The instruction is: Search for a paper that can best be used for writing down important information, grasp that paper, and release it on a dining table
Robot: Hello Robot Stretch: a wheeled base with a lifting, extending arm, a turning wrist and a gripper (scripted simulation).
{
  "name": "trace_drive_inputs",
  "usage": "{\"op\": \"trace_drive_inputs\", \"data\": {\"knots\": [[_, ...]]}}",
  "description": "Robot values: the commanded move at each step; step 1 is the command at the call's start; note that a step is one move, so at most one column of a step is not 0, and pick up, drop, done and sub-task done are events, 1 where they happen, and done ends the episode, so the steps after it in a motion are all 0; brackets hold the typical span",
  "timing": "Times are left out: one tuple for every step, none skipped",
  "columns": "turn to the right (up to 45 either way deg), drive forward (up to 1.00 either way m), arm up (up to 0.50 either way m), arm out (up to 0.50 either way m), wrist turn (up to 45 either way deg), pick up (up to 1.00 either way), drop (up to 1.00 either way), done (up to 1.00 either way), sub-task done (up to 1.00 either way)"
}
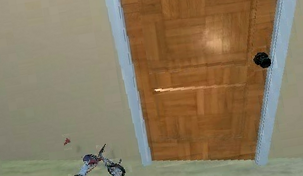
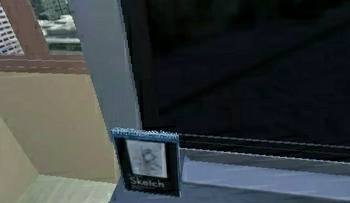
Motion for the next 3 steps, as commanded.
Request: {"op": "trace_drive_inputs", "data": {"knots": [[0.0, 0.00, 0.34, 0.00, 0.0, 0.00, 0.00, 0.00, 0.00], [0.0, 0.00, 0.00, 0.14, 0.0, 0.00, 0.00, 0.00, 0.00], [0.0, 0.00, 0.00, 0.00, 45.0, 0.00, 0.00, 0.00, 0.00]]}}
